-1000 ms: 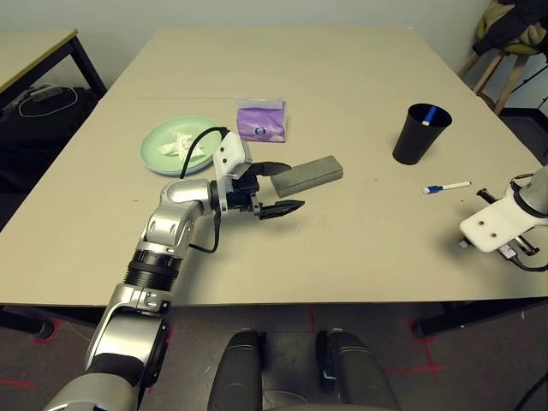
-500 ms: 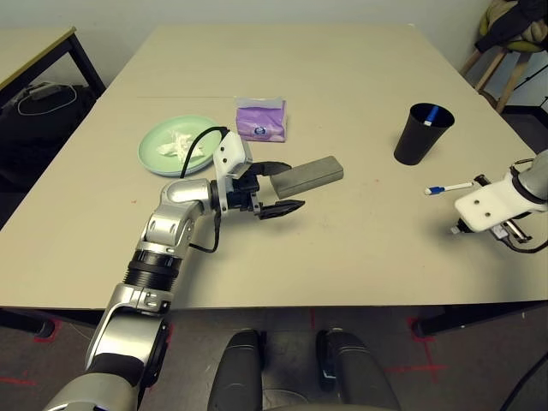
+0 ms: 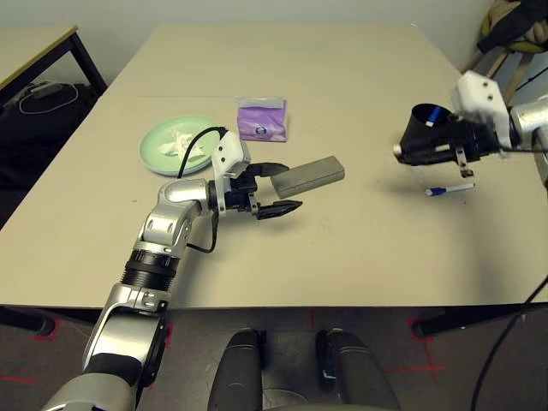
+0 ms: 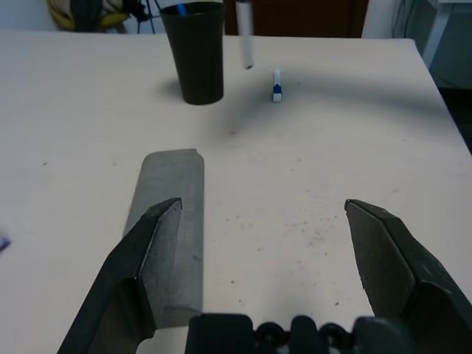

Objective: Organize and tidy the items on the table.

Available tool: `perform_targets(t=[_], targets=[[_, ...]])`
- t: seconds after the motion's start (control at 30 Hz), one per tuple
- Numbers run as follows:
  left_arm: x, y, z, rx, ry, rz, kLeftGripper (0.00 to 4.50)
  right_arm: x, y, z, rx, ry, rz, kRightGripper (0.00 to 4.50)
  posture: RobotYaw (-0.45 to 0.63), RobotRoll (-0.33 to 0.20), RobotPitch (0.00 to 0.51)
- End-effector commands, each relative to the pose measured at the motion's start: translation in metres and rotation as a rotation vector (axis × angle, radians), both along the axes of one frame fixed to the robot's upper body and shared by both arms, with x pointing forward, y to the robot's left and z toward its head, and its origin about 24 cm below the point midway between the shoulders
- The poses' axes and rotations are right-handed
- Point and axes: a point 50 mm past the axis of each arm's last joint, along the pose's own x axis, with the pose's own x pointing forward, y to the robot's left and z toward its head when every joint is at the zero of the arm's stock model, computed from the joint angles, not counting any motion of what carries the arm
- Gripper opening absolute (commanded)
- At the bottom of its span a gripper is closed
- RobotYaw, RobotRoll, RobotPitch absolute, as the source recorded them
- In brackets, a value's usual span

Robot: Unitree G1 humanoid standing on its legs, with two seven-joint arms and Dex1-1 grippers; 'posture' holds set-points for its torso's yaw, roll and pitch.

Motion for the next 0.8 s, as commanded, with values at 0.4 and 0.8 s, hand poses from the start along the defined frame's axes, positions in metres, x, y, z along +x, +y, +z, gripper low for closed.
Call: perform_targets(t=[0.4,0.8], targets=[[0.015,-0.005,0.013,-0.044,-0.043,0.108,4.5,-0.011,-0.004,-0.016,0.596,-0.084,-0.412,0.42,0.14,0.0,0.08],[0.016,-0.004,0.013,-0.052,-0.017,0.111,4.5,0.004,0.001,0.03,0.745,-0.193,-0.683,0.42,0.14,0.0,0.073]])
